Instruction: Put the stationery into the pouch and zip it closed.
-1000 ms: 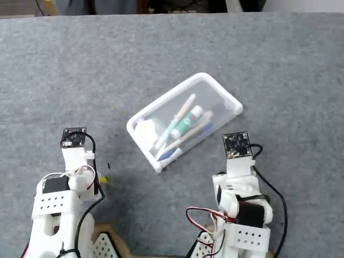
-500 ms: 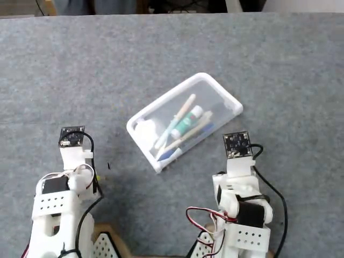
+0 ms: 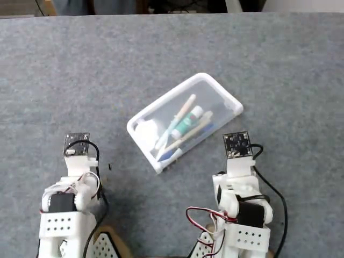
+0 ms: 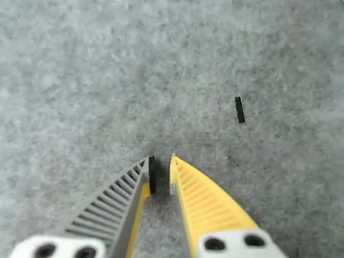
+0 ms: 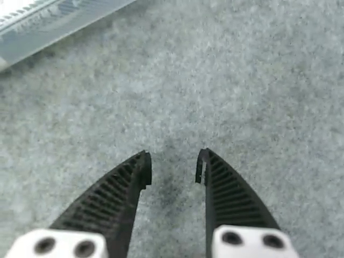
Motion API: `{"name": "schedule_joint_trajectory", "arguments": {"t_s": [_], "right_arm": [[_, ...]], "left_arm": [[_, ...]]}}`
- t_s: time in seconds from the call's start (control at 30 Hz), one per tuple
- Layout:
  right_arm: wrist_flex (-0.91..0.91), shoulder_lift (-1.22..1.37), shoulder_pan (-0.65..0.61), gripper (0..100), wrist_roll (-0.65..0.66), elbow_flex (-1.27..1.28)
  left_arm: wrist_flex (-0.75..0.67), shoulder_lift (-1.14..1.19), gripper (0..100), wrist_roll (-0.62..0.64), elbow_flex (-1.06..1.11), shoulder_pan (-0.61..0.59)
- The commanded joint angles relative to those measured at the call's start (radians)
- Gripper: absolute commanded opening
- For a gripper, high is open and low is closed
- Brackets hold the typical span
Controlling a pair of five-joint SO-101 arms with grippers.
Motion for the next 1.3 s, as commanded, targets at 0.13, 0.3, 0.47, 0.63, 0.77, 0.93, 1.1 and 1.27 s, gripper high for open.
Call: {"name": "schedule_joint_trajectory", "arguments": {"t_s": [0.13, 0.3, 0.47, 0.63, 0.77, 0.93, 1.1, 1.27], "right_arm": [[-0.017, -0.073, 0.012, 15.2, -0.008, 0.015], [-0.017, -0.073, 0.012, 15.2, -0.008, 0.015], [-0.017, -0.073, 0.012, 15.2, -0.008, 0.015], [-0.017, -0.073, 0.012, 15.2, -0.006, 0.015], [-0.017, -0.073, 0.012, 15.2, -0.006, 0.015], [-0.017, -0.073, 0.012, 15.2, -0.006, 0.015], [-0.017, -0.073, 0.012, 15.2, -0.006, 0.015], [-0.017, -0.073, 0.012, 15.2, -0.006, 0.015]], "left_arm": [[0.137, -0.304, 8, 0.009, 0.035, -0.008], [0.126, -0.275, 8, 0.009, 0.035, -0.035], [0.126, -0.275, 8, 0.009, 0.035, -0.038], [0.126, -0.275, 8, 0.012, 0.035, -0.041], [0.126, -0.275, 8, 0.012, 0.035, -0.035], [0.126, -0.275, 8, 0.012, 0.035, -0.035], [0.126, -0.275, 8, 0.012, 0.035, -0.035], [0.126, -0.275, 8, 0.012, 0.035, -0.035]]}}
